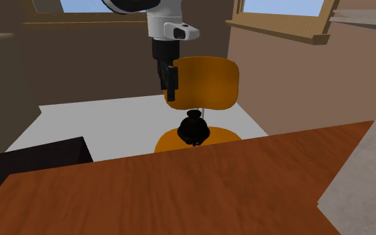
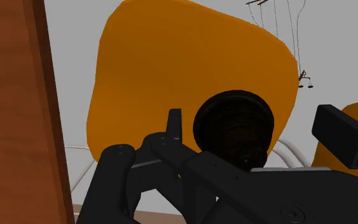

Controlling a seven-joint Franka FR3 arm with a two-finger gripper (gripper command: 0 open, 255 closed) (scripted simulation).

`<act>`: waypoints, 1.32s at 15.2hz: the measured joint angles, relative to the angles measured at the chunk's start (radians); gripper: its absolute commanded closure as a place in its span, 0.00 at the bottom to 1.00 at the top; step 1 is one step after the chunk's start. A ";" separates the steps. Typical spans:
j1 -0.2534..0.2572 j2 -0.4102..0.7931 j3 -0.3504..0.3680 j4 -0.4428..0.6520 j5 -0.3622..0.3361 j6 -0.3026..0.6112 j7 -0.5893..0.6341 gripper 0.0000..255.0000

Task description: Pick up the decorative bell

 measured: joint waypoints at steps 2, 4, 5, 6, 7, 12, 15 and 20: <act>0.009 0.073 0.004 0.065 -0.006 0.008 0.018 0.00; 0.015 0.157 0.005 0.144 -0.014 0.014 0.028 0.00; 0.018 0.198 0.004 0.186 -0.017 0.012 0.033 0.00; 0.017 0.231 0.002 0.217 -0.020 0.014 0.032 0.00; 0.022 0.273 0.002 0.259 -0.023 0.013 0.038 0.00; 0.036 0.424 0.001 0.408 -0.033 0.016 0.056 0.00; 0.037 0.454 0.000 0.413 -0.034 0.041 0.059 0.00; 0.037 0.477 -0.001 0.403 -0.036 0.074 0.059 1.00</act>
